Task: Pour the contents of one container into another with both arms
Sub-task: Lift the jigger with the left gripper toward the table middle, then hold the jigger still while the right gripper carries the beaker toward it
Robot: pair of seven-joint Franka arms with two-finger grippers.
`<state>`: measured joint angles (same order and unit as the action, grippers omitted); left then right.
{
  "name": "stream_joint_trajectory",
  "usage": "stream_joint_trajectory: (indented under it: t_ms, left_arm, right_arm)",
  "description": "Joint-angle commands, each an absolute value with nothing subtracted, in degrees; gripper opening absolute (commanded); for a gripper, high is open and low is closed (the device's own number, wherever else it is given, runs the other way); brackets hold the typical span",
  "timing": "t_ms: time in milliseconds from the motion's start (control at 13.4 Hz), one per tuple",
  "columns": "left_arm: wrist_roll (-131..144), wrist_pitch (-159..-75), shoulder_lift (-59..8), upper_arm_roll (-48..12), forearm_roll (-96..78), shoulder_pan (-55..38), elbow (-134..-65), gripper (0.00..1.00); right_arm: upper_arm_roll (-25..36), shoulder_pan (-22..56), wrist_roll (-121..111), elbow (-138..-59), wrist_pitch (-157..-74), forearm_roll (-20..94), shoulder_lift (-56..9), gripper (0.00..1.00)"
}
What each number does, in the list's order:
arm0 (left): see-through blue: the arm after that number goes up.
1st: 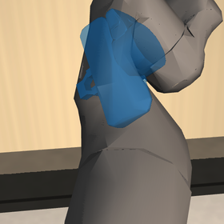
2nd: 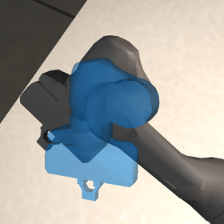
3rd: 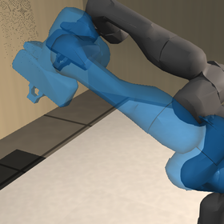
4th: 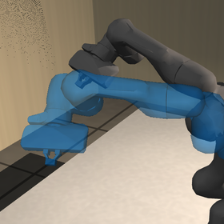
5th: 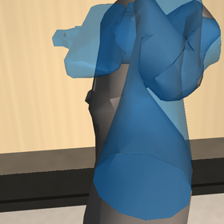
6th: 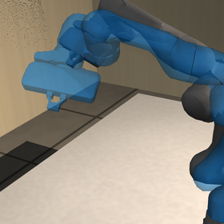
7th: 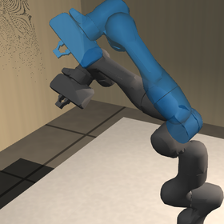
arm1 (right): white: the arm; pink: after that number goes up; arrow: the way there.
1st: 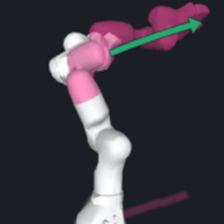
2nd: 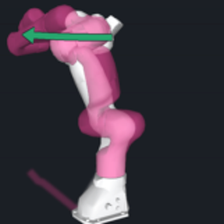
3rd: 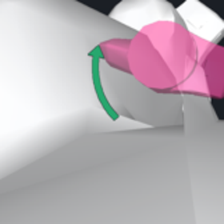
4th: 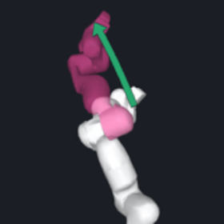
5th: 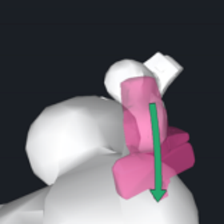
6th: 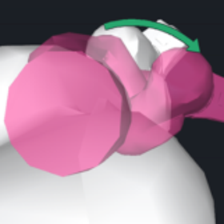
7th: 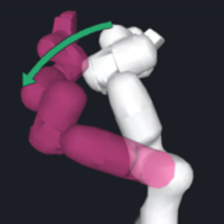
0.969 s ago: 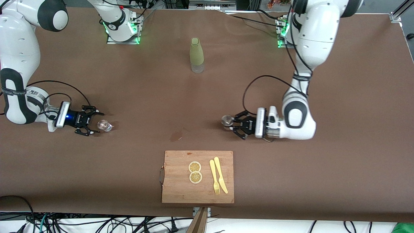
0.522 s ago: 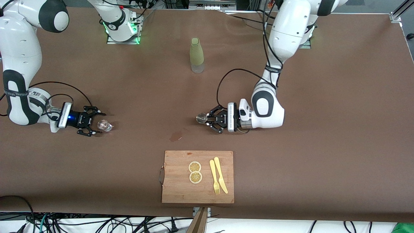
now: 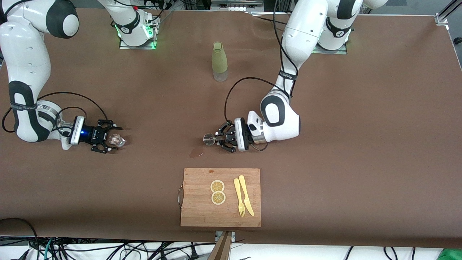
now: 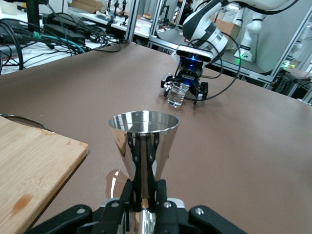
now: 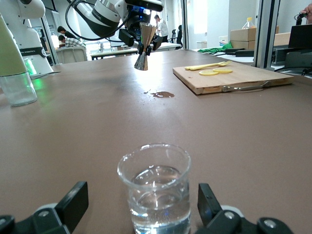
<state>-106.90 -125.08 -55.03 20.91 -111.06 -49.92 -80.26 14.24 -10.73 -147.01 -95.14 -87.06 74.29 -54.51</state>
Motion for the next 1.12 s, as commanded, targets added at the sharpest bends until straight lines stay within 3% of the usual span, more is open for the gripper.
stream_joint_trajectory:
  t_ms: [0, 596, 1044]
  left_arm:
    - [-104.4, -127.8, -59.1, 22.8, -114.8, -52.6, -75.3, 0.00]
    - [-113.3, -127.2, -60.8, 23.5, -114.7, -54.1, -74.6, 0.00]
    - [-113.3, -127.2, -60.9, 23.2, -115.1, -54.2, -74.4, 0.00]
  right_arm:
    - [14.2, -10.5, -147.3, -93.8, -86.5, 75.4, -56.1, 1.00]
    - [13.1, -9.8, -147.3, -92.7, -86.6, 76.5, -57.0, 0.99]
    - [13.1, -9.6, -147.4, -92.4, -86.6, 76.7, -57.7, 0.74]
